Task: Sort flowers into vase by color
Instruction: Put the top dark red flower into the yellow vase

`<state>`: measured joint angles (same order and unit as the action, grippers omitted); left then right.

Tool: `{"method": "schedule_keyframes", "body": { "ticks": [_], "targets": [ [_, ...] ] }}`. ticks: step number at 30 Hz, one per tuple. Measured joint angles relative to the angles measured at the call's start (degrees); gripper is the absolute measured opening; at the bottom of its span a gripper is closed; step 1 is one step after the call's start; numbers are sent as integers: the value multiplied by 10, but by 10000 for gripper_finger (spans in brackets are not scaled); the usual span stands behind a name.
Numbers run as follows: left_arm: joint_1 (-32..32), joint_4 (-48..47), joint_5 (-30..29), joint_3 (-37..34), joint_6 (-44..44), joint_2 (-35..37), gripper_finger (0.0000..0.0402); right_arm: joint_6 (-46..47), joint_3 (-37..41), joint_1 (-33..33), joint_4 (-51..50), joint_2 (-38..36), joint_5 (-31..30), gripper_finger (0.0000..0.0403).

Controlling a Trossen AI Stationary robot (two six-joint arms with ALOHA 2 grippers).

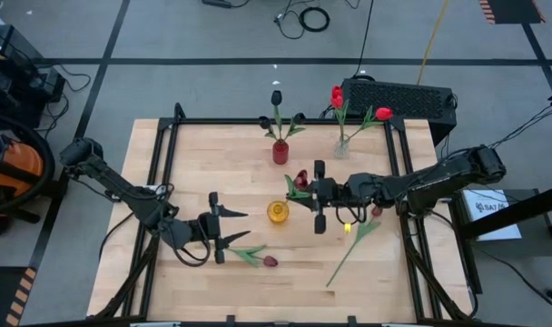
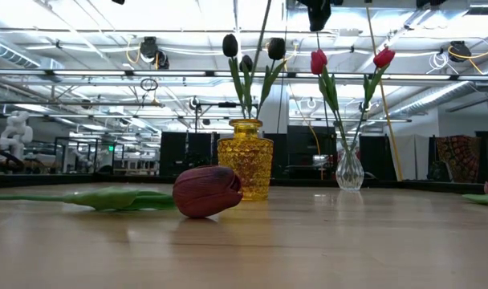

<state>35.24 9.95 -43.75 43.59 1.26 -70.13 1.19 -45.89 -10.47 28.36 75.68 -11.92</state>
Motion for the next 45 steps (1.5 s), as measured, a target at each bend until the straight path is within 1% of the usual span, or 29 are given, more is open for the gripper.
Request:
{"method": "schedule_keyframes", "body": {
  "ticks": [14,27,29,32,36,45],
  "targets": [
    [0,-2,0,0,0,0,215,7,8,15,0,1,0,13],
    [-1,-2,0,0,0,0,215,29,8,19,-2,31,0,14],
    [-1,-2,0,0,0,0,215,47,8,24,-7,31,-2,17],
    [-1,-3,0,0,0,0,215,77,8,32,-25,31,-1,27],
    [-1,-3,0,0,0,0,215,103,8,42,-69,30,-1,52],
    [0,-5,0,0,-1,0,215,112,8,45,-96,30,9,114]
  ]
}}
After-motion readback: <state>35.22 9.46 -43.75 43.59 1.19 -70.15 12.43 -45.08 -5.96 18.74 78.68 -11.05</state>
